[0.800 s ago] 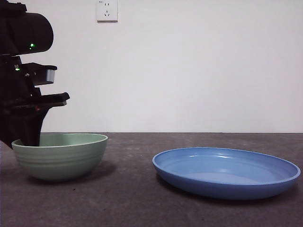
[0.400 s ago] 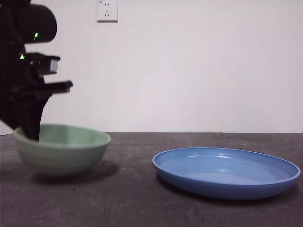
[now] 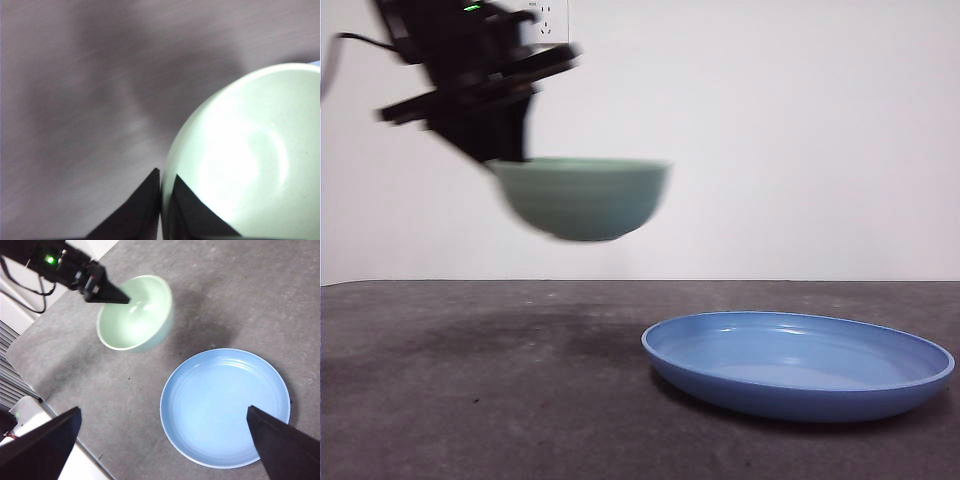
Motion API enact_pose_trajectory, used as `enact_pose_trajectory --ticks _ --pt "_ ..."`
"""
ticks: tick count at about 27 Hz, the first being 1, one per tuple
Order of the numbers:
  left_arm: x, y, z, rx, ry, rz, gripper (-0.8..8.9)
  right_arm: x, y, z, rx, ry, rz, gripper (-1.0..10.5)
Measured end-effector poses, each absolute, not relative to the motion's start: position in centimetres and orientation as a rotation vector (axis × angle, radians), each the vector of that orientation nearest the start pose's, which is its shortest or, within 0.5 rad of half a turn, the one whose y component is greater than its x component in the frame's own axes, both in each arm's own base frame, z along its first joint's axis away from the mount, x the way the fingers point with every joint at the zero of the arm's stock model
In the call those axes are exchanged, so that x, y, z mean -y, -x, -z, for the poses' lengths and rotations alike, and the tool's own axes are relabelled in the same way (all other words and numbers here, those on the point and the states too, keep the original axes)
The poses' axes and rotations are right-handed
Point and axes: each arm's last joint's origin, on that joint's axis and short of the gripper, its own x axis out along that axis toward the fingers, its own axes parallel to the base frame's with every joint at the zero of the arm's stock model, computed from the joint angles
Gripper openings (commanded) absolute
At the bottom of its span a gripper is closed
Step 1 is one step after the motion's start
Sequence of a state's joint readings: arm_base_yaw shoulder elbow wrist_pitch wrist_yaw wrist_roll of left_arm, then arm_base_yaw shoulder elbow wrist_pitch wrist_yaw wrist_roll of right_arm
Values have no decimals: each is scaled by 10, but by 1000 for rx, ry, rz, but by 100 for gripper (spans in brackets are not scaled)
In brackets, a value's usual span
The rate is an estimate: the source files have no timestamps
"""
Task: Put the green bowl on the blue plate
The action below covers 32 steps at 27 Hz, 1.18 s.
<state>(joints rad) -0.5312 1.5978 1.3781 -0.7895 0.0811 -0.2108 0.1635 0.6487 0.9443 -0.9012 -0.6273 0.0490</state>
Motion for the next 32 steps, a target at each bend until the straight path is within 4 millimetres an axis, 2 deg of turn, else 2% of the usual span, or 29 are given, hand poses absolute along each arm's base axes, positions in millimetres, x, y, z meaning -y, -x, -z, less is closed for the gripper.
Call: enact_pose_trajectory --ticks 7,13,17,24,32 --pt "238 -294 -278 -1085 -87 570 15 -33 -97 -340 -623 -188 -751 642" --pt "279 -295 -254 -1114 -133 632 15 -33 -97 -340 -623 -188 -752 643" --pt "292 -296 -231 -1157 -162 636 14 -33 -97 -340 -623 -188 -751 642" --pt "303 -298 -206 -1199 -169 627 15 -33 -97 -340 -624 -188 -751 642" --pt "309 -295 -204 -1192 -165 638 29 -33 -97 -340 -624 -188 -751 642"
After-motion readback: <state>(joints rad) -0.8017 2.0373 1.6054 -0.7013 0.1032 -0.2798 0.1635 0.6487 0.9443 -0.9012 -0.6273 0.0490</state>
